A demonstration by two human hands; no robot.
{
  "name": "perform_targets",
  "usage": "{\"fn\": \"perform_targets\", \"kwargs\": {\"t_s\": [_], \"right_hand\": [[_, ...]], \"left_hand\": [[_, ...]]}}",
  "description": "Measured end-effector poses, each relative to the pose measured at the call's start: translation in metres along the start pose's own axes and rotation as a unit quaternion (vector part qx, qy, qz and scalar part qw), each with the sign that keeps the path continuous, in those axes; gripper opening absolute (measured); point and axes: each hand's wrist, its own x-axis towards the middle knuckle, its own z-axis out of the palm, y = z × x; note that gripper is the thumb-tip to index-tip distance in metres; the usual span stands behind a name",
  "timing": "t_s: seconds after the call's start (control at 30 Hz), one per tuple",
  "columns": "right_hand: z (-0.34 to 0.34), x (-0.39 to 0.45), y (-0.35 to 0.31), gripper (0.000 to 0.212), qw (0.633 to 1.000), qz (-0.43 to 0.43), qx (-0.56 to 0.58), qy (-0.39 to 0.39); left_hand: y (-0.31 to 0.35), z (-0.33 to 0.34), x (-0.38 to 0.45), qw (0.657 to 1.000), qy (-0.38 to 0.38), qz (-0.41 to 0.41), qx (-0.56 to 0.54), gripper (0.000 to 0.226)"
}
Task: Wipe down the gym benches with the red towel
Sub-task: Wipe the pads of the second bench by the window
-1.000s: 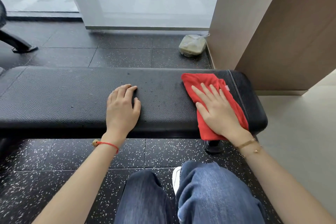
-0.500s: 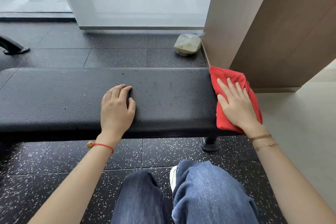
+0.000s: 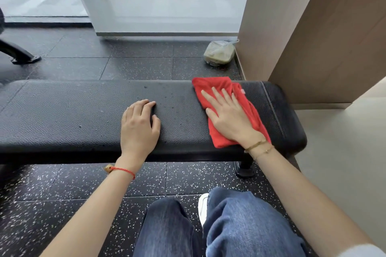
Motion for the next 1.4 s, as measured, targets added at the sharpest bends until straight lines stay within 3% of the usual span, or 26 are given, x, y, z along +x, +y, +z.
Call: {"fn": "perform_targets", "kwargs": {"t_s": [0.13,0.27,0.37,0.53,0.63,0.8,0.93,1.1,1.23,1.3,1.4], "right_hand": [[-0.001,-0.035,0.016,0.054,0.999,-0.04,0.019,0.003],[-0.01,-0.008,0.044,0.053,0.998,0.059,0.005,-0.002],[-0.009,0.032,0.028,0.054,0.995,0.094,-0.005,-0.012],[0.013,0.028,-0.037,0.055,0.999,-0.04,-0.002,-0.015],[0.017,0.002,-0.038,0.054,0.996,-0.087,0.01,-0.004],[0.005,0.015,0.008,0.053,1.0,0.016,0.003,0.005],[0.004,0.056,-0.005,0.054,0.998,0.053,-0.007,-0.017],[0.018,0.057,-0.061,0.054,0.997,-0.076,0.004,-0.034],[0.02,0.016,-0.056,0.054,0.987,-0.157,0.003,-0.019],[0.017,0.011,-0.037,0.054,0.989,-0.146,0.004,-0.011],[0.012,0.033,-0.016,0.054,0.999,-0.054,-0.003,-0.007]], "left_hand": [[-0.002,0.0,0.001,1.0,-0.002,0.002,-0.004,0.041],[-0.001,0.0,0.0,1.0,-0.001,0.001,-0.001,0.04],[0.0,0.001,0.001,1.0,0.004,-0.004,0.0,0.04],[0.0,0.002,0.002,1.0,0.013,-0.006,-0.01,0.039],[0.0,0.001,0.002,1.0,0.01,-0.01,-0.013,0.039],[0.0,-0.006,0.003,1.0,0.008,-0.017,-0.016,0.036],[-0.013,-0.016,0.005,0.999,0.03,-0.011,0.0,0.035],[-0.039,-0.02,0.006,0.998,0.036,-0.024,0.035,0.035],[-0.042,-0.017,0.007,0.998,0.042,-0.034,0.027,0.038],[-0.043,-0.015,0.006,0.998,0.043,-0.035,0.022,0.039],[-0.043,-0.014,0.005,0.998,0.043,-0.04,0.02,0.039]]}}
